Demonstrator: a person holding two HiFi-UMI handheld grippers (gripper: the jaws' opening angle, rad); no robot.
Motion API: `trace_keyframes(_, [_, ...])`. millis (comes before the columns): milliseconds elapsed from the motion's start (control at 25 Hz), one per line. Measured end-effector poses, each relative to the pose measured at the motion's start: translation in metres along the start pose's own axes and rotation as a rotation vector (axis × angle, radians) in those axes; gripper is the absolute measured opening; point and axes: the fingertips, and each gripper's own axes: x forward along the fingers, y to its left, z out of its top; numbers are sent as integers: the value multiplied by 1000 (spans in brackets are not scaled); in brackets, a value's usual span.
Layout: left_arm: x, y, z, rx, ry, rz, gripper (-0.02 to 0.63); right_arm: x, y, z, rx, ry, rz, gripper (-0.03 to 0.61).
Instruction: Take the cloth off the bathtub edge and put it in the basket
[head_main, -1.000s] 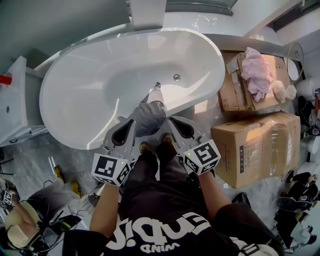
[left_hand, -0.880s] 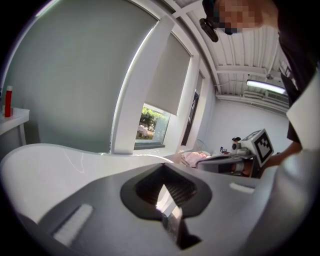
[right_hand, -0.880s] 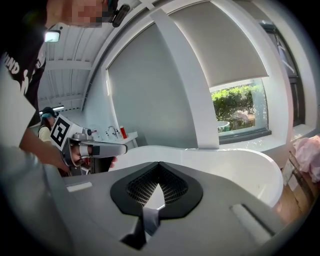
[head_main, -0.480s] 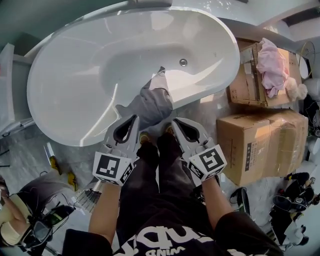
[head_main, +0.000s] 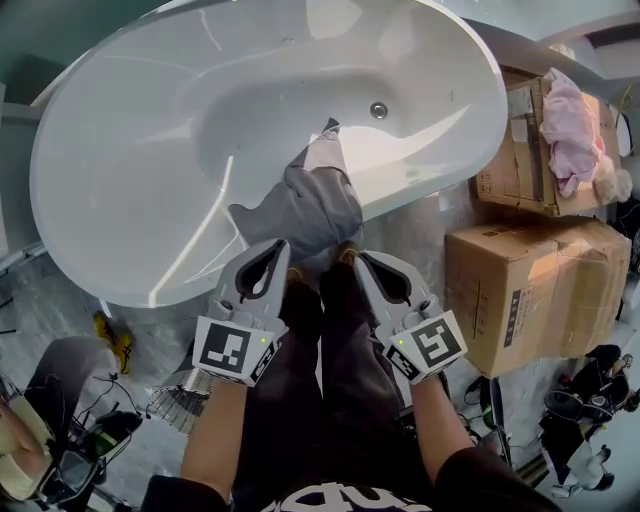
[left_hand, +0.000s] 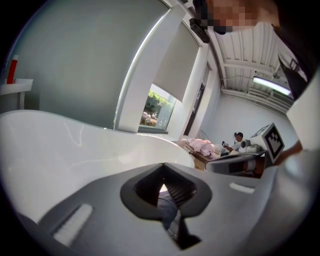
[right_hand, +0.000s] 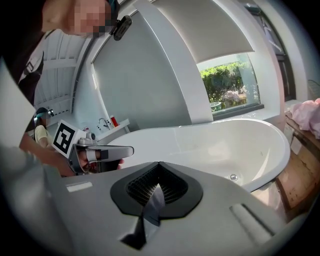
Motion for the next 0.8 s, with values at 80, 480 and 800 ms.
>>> trace_keyframes(80, [6, 4, -9, 4, 5, -8, -3, 6, -2, -12, 3, 16, 2, 9])
trace_keyframes(480, [12, 7, -41, 22, 69, -21, -4, 15, -2, -41, 14, 76, 17, 9])
trace_keyframes(800, [19, -1, -42, -6, 78, -41, 30, 15, -5, -44, 21, 97, 31, 9])
